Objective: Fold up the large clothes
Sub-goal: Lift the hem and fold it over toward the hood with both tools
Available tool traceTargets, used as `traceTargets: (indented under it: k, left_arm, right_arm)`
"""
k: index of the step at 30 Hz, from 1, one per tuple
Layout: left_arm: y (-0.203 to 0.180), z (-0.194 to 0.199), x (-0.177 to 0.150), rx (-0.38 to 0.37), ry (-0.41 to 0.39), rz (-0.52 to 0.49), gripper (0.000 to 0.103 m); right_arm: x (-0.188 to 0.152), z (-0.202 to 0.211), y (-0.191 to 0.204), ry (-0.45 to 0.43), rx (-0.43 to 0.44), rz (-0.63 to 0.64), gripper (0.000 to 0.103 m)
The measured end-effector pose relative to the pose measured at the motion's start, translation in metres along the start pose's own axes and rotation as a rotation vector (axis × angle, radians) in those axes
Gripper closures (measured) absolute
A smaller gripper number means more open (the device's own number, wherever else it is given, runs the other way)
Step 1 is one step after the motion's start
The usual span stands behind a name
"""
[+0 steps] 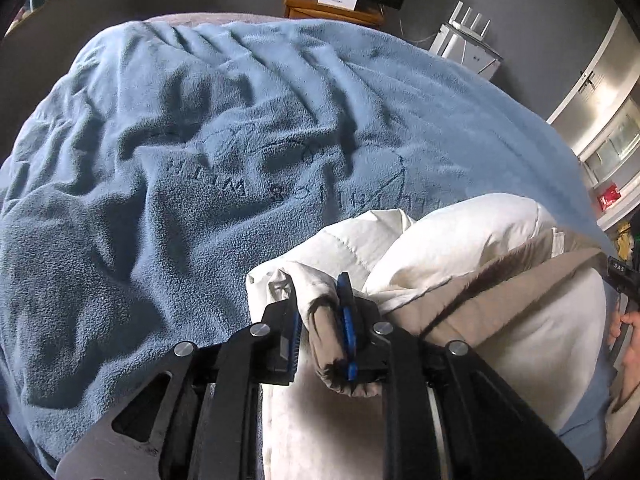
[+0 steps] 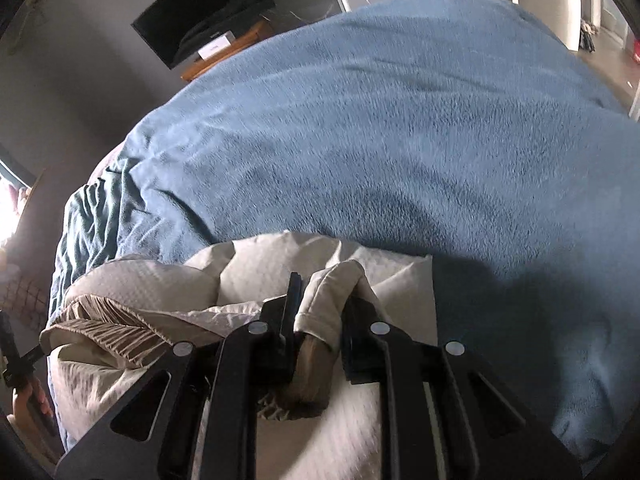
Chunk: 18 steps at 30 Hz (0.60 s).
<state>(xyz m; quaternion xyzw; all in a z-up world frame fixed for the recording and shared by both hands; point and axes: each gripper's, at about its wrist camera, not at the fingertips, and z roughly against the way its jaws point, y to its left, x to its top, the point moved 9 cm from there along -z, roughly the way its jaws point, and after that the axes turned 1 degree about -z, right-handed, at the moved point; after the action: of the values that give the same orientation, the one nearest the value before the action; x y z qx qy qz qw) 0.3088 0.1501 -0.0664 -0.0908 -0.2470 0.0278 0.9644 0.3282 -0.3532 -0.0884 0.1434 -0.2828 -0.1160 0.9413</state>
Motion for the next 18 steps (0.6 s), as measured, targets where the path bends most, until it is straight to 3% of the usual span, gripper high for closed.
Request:
traceTargets:
  k: [2, 5, 6, 7, 13, 18]
  left_arm:
    - [-0.001, 0.008, -0.003, -0.009, -0.003, 0.007, 0.081]
    - [-0.006, 0.023, -0.007, -0.061, -0.022, 0.046, 0.055]
    - [-0.007, 0.03, -0.009, -0.066, -0.04, 0.057, 0.024]
    - [-0.008, 0.039, -0.01, -0.042, -0.069, 0.058, 0.012]
    - [-0.041, 0.074, -0.045, -0.051, -0.124, -0.008, 0.012]
    - [-0.083, 0.079, -0.099, -0.061, -0.154, -0.082, 0.012]
  right_arm:
    - [-0.001, 0.008, 0.001, -0.01, 0.017, -0.002, 0.084]
    - [-0.006, 0.023, 0.003, -0.018, 0.063, -0.03, 0.064]
    - [-0.009, 0.03, 0.004, -0.022, 0.08, -0.042, 0.046]
    - [-0.014, 0.039, 0.004, -0.035, 0.072, -0.047, 0.027]
    - [-0.051, 0.093, 0.017, -0.161, 0.034, 0.036, 0.017]
    - [-0.121, 0.108, 0.043, -0.184, 0.004, 0.207, 0.017]
